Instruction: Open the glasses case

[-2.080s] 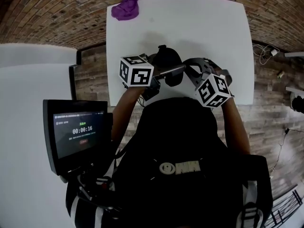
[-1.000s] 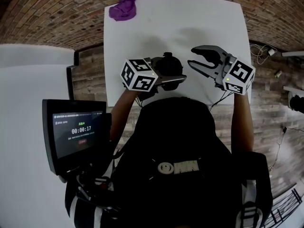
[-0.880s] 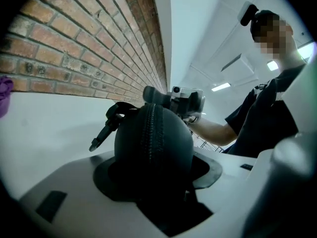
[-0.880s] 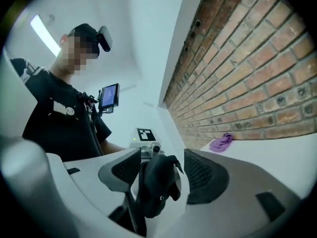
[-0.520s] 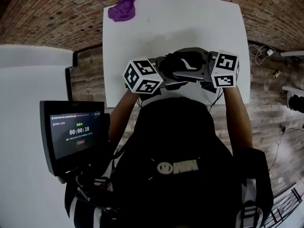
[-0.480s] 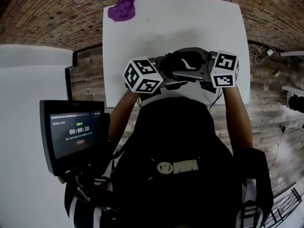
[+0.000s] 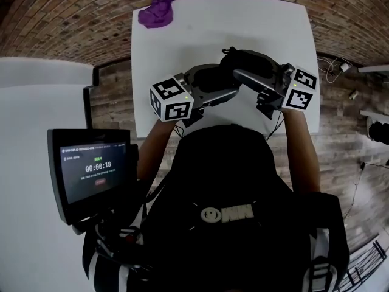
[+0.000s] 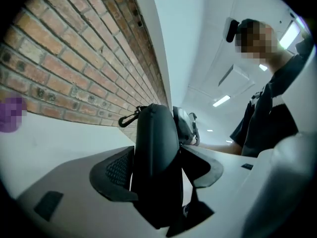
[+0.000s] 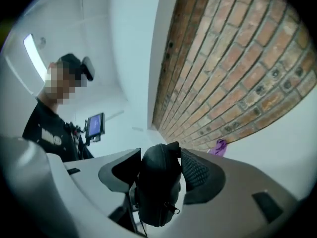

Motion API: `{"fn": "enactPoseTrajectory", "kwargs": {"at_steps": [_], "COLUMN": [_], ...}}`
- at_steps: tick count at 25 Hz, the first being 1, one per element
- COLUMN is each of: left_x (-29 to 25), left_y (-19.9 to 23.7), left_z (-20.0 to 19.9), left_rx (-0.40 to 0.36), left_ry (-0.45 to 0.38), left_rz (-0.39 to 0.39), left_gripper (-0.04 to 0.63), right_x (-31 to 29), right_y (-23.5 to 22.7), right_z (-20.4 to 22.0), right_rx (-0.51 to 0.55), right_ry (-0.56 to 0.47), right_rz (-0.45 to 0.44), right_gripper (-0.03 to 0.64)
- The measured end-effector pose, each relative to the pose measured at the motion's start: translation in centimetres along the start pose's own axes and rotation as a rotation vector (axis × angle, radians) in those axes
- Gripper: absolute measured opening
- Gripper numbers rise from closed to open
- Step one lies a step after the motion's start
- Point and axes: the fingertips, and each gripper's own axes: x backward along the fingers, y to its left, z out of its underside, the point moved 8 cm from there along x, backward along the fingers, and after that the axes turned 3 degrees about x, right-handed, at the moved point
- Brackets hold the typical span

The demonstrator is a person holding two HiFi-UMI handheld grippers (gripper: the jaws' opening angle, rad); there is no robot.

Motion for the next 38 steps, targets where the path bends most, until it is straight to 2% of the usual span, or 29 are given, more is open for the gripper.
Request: {"fn": "enactPoseTrajectory", "kwargs": {"at_steps": [3, 5, 9, 15, 21, 26, 28, 30, 32, 38], "left_x": [1.0, 1.3, 0.7, 0.0, 0.0, 0.5, 1.3, 2.3, 3.0, 3.1], "left_y": [0.5, 0.6, 0.1, -0.2, -0.5, -0.7, -0.5, 0.0, 0.5, 0.7], "left_z": [-0.4, -0.6, -0.7, -0.6, -0.4, -1.2, -1.5, -1.9, -2.2, -2.9], "left_rx": [0.069, 0.103, 0.088, 0.127, 0.108, 0.091, 0.095, 0.128, 0.152, 0.126], "left_ry": [-0.102, -0.154, -0.177, -0.196, -0.207, -0.24, -0.266, -0.325, -0.352, -0.339], "left_rz": [0.009, 0.017, 0.026, 0.06, 0.058, 0.035, 0.037, 0.03, 0.025, 0.018], "left_gripper": [0.311, 0.334, 0.348, 0.348, 0.348, 0.316, 0.316, 0.316, 0.316, 0.316], "right_x": [1.8, 2.1, 1.8, 2.1, 2.3, 1.7, 1.8, 1.6, 1.3, 0.7], "right_y": [-0.8, -0.8, -0.6, -0.6, -0.5, -0.5, -0.5, -0.2, 0.2, -0.3], "right_z": [-1.3, -1.5, -1.6, -2.3, -3.0, -1.3, -1.1, -0.8, -0.4, 0.2], "right_rx": [-0.123, -0.171, -0.203, -0.222, -0.237, -0.266, -0.276, -0.25, -0.228, -0.317], "right_ry": [-0.248, -0.353, -0.468, -0.585, -0.735, -0.701, -0.627, -0.539, -0.491, -0.489], "right_rz": [0.05, 0.071, 0.123, 0.152, 0.196, 0.196, 0.161, 0.132, 0.12, 0.099], "right_gripper": [0.258, 0.258, 0.258, 0.252, 0.252, 0.252, 0.252, 0.252, 0.252, 0.252]}}
